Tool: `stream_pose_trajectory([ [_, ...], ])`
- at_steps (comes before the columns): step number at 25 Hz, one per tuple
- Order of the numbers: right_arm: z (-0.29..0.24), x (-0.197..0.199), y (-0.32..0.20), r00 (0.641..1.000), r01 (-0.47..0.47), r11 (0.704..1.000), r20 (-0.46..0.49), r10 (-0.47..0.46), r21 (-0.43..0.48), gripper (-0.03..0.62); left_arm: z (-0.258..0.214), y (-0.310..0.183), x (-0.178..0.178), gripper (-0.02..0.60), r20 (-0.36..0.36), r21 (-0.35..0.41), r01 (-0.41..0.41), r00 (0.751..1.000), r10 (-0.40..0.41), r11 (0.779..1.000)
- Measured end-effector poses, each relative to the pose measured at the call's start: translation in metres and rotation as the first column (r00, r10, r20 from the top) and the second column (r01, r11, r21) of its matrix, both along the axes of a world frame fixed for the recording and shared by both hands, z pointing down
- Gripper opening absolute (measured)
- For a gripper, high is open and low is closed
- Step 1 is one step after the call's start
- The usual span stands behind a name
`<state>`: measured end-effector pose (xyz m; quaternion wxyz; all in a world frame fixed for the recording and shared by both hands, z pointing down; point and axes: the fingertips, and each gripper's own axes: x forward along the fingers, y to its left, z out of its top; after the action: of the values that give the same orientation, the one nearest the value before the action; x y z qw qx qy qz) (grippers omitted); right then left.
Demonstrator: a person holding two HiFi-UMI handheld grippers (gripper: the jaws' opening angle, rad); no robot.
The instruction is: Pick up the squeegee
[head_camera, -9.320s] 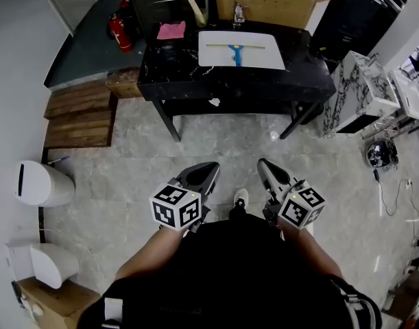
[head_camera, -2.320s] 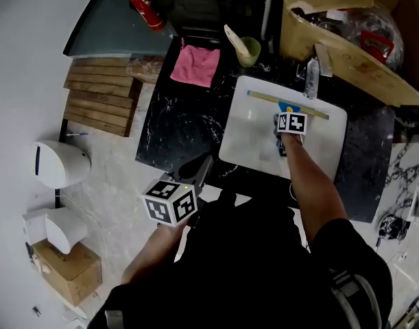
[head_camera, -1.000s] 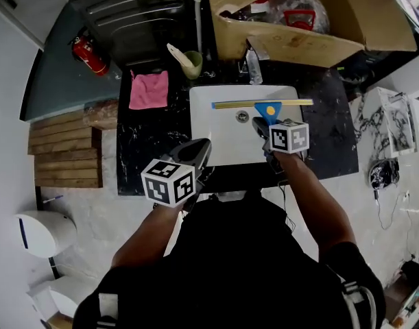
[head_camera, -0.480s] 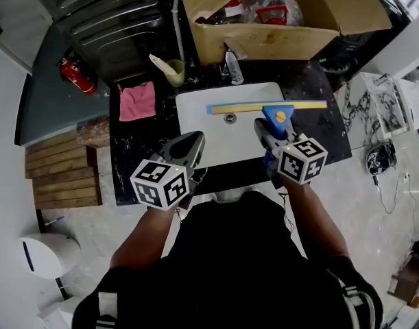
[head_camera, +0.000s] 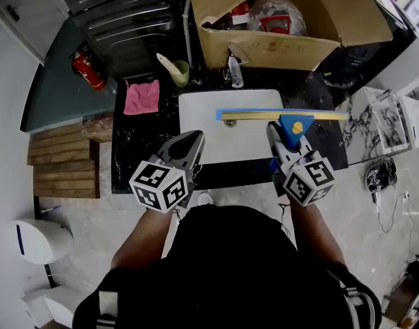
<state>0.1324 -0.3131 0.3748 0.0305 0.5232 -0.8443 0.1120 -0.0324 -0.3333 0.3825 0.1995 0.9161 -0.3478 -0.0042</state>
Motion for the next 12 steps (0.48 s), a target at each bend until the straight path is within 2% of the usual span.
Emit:
stream_pose_trajectory([
  [4,-0.012,0.014,0.02,1.0,0.019,0.999,-0.007,-0.019,0.027,0.009,-0.005,0.018,0.011,0.017,-0.005,0.002,0.041,0.999,-0.041,0.999],
  [6,-0.017,0.023,0.033,1.0,0.027,0.999,0.004,-0.027,0.045,0.009,-0.012,0.033,0.021,0.017,0.008,0.039,0.047,0.999,-0.047,0.998],
  [9,-0.024,0.035,0.055,0.999,0.039,0.997,0.012,-0.04,0.071,0.009,-0.021,0.061,0.041,0.017,0.072,0.129,0.031,0.997,-0.04,0.991],
  [12,-0.028,0.05,0.079,0.999,0.045,0.995,0.01,-0.046,0.091,0.009,-0.023,0.086,0.06,0.017,0.064,0.128,0.04,0.997,-0.049,0.991],
])
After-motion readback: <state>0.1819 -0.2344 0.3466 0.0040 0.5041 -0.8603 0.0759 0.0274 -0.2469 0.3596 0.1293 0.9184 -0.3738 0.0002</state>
